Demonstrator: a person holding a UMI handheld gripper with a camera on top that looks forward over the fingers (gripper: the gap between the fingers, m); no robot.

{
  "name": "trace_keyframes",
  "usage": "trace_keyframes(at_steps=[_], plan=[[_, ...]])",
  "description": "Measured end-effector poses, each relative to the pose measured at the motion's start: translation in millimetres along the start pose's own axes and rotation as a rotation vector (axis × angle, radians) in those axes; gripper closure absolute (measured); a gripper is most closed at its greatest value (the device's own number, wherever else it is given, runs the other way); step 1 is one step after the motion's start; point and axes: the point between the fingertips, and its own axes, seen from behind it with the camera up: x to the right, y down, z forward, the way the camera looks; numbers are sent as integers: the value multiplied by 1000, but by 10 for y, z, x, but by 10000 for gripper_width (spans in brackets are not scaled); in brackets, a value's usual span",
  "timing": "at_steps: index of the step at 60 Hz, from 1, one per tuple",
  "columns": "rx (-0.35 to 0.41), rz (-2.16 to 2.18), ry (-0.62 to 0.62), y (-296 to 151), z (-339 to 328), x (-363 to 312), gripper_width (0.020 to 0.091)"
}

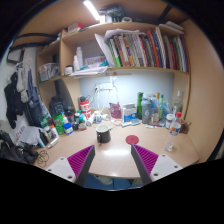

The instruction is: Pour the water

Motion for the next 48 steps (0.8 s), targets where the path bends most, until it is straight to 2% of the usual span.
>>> trace_keyframes(at_steps=[18, 27, 34, 41, 48], plan=[[1, -11, 2, -26, 111, -149, 306], [-1, 27, 10, 15, 209, 65, 311], [24, 30, 79, 58, 337, 708, 312], [152, 17, 169, -39, 501, 1604, 318], [183, 12, 250, 97, 821, 2458, 319]])
